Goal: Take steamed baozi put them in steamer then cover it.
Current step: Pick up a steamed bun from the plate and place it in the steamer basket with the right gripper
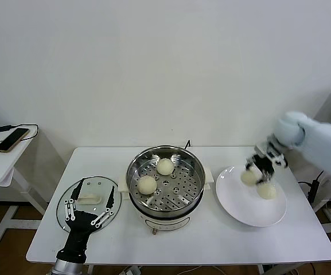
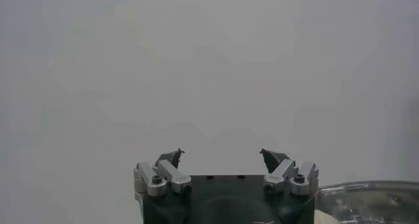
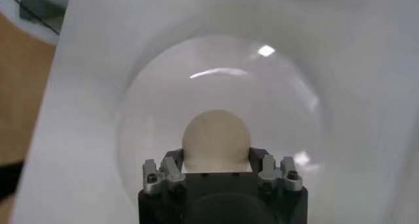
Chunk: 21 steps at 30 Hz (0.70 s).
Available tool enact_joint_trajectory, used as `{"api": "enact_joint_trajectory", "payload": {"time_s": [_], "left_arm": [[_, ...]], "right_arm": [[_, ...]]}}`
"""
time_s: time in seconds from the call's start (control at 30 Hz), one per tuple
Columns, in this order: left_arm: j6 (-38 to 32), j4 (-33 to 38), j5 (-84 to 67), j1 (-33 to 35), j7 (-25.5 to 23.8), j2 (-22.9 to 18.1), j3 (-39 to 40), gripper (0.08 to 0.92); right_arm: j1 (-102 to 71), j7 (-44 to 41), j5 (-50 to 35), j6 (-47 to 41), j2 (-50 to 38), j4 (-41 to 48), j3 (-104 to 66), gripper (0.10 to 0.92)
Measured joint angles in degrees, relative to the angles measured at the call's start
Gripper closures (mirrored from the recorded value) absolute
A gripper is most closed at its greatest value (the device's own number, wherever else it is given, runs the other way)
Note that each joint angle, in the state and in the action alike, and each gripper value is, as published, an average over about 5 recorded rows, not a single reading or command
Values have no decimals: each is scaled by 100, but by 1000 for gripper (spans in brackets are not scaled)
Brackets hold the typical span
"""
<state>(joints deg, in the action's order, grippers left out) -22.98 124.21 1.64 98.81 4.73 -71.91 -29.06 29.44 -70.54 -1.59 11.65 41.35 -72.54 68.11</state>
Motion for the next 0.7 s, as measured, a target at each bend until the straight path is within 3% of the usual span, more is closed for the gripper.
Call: {"api": "enact_joint_trajectory", "payload": {"time_s": [0.7], "left_arm": [[-72, 9, -16, 28, 10, 8, -57, 177]], "right_arm": [[797, 86, 324, 1787, 1945, -1315, 548, 338]]}}
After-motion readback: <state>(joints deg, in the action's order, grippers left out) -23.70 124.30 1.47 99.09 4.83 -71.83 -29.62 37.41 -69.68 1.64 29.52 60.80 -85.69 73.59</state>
